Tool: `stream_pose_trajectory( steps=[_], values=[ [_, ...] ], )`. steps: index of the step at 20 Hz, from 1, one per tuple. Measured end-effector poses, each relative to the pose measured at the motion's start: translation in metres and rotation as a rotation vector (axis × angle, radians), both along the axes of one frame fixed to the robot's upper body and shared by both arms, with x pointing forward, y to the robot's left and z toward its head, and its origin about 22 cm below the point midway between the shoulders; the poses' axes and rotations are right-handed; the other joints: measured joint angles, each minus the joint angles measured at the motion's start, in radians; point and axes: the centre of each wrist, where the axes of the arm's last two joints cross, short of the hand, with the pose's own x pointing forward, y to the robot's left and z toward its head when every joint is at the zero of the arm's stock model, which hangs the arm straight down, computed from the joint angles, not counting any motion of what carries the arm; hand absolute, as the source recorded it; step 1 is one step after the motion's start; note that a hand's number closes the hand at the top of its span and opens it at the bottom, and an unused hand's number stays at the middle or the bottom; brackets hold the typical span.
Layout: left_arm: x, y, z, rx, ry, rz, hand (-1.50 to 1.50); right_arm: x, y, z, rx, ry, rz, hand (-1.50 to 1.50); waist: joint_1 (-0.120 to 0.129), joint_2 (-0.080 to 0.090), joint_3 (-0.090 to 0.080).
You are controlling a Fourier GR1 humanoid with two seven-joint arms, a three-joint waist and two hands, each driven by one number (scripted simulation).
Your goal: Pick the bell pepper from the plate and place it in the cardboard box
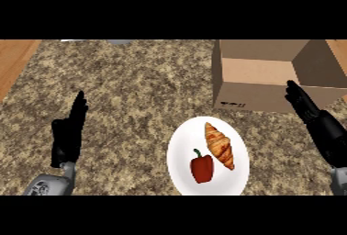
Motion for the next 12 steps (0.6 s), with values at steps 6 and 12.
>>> stream_pose_trajectory(
  steps=[6, 12],
  values=[
    [0.013, 0.010, 0.037, 0.121, -0.159, -0.210, 0.00, -0.007, 0.015, 0.058, 0.088, -0.269, 0.009, -1.50, -0.033, 0.006, -0.006],
    [0.014, 0.014, 0.056, 0.154, -0.235, -0.425, 0.00, -0.037, 0.010, 0.063, -0.136, -0.357, -0.013, -1.50, -0.034, 0.015, -0.008]
  ],
)
